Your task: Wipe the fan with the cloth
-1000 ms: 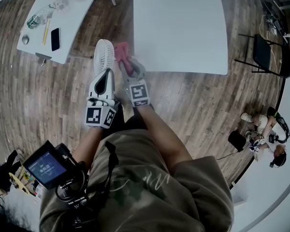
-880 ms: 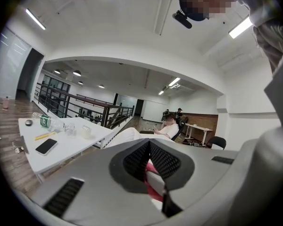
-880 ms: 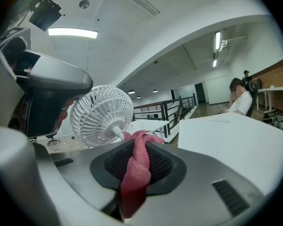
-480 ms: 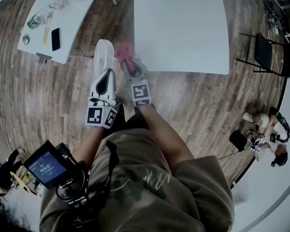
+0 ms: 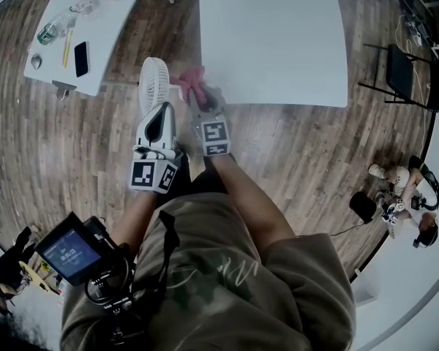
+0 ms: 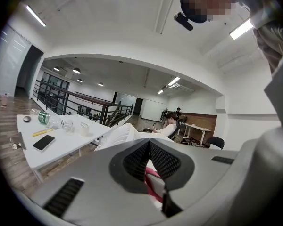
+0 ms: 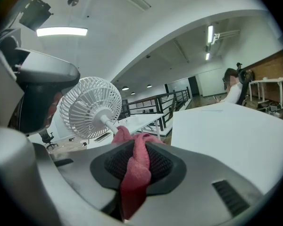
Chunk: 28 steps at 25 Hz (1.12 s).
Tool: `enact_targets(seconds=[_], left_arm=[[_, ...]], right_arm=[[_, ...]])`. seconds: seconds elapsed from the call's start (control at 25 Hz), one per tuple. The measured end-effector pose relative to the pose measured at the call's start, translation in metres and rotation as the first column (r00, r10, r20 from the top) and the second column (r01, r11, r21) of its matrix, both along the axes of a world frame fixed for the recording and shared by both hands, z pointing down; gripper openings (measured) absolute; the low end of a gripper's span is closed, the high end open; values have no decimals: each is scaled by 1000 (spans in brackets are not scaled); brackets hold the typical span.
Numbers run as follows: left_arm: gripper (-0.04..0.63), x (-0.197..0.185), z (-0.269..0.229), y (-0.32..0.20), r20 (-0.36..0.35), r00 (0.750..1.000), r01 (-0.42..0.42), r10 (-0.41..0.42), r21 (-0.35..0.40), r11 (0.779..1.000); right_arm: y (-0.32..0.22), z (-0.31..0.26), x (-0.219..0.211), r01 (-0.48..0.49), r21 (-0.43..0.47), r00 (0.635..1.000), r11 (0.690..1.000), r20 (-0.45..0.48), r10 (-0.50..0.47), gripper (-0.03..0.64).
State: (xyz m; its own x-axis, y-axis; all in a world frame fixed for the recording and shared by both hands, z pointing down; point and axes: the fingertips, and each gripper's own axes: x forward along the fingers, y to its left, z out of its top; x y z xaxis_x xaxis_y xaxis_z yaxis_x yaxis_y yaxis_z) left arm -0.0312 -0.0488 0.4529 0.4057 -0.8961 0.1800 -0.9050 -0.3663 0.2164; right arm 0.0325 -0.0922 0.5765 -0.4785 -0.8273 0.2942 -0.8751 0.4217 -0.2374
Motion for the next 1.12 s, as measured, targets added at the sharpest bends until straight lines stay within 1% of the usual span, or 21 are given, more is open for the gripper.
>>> enact_targets(seconds=[0.28,0.52,0.72,0.96,1.12], left_arm=[[20,4,3,2,-5,1000,-3,3,-10,1000],[20,0,2,1,0,1000,-4,4,-4,1000],[20,-6,4,2,-3,1000,9,-9,-11,1000],[20,-6,9,5,0,1000,2,-2,-19,1000],[20,-8,12,7,0,1000,5,-5,-27,1000]], right_arm=[[0,0,1,16,14,1000,1000,-11,-15,101],[1,14,4,3,-11,999,1000,-36,-4,101],[0,19,4,6,-4,999,1000,-35,-6,101],[1,36,7,10,-36,998,999,-67,-13,98],[1,45,7,6,-52,997,999,-72,-10,95]])
